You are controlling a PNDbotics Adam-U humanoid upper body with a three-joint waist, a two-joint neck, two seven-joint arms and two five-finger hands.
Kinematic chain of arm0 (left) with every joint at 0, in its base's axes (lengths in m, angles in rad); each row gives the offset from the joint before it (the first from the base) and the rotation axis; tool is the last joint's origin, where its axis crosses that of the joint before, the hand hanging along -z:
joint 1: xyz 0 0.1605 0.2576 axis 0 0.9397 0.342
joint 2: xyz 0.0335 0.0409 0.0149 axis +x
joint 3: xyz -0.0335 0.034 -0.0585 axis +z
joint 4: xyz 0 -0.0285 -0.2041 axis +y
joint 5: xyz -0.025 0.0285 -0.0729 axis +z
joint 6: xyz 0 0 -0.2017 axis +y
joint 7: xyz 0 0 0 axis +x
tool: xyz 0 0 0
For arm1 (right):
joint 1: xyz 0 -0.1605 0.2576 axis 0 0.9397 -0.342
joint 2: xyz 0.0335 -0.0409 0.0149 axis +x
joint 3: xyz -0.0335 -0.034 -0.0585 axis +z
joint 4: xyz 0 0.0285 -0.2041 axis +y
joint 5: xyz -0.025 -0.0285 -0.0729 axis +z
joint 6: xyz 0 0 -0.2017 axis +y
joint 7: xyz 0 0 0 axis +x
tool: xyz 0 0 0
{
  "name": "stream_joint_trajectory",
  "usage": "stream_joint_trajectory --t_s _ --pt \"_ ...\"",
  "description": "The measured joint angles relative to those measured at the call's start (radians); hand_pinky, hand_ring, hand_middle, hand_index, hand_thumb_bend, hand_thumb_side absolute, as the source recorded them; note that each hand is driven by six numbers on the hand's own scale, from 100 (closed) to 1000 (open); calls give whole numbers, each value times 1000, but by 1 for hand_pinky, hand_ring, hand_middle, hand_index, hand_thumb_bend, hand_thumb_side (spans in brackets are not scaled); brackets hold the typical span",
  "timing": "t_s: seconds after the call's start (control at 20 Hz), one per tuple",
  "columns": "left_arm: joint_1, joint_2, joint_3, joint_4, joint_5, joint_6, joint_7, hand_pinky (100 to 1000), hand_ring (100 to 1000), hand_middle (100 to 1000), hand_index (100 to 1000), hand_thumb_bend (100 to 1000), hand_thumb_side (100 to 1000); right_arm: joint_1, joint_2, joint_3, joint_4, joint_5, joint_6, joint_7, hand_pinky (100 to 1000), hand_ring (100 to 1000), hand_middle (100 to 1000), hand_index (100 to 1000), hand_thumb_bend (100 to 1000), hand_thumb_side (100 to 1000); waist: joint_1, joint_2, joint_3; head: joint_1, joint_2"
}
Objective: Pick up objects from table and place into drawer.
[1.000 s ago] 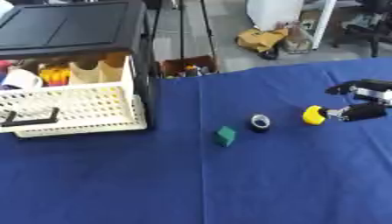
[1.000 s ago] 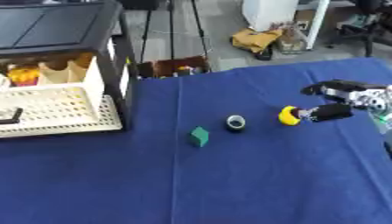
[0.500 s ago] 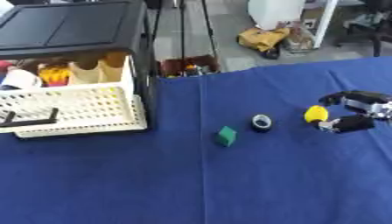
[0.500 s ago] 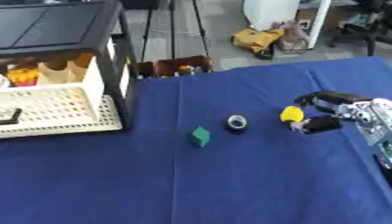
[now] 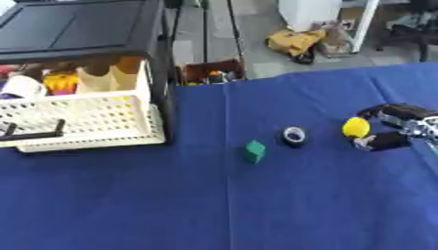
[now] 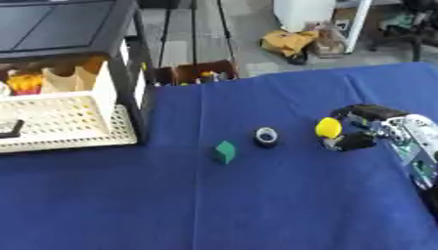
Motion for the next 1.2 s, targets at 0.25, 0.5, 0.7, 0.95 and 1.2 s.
stream_joint_trajectory --t_s 0.25,0.5,0.7,0.95,1.2 --pt "0 0 0 0 0 0 -4 579 630 684 914 504 881 -5 0 -3 11 9 -2 -19 810 903 780 993 253 733 0 1 2 -5 -3" --pt "0 0 -5 0 1 1 -10 579 630 684 911 503 881 -9 1 -3 10 8 3 -37 785 872 717 948 211 716 0 1 2 -10 -3" --pt "0 0 -6 0 1 1 -13 578 632 685 905 501 883 -9 1 -1 10 8 9 -52 759 845 656 892 200 657 0 1 3 -12 -4" --pt "0 0 -6 0 1 0 -16 578 634 686 903 492 885 -9 5 0 10 8 12 -64 732 816 614 835 185 655 0 1 2 -12 -4" --pt "-1 0 -6 0 1 -1 -19 583 641 703 902 483 886 -9 8 0 10 8 11 -69 669 726 618 844 176 637 0 1 2 -12 -7"
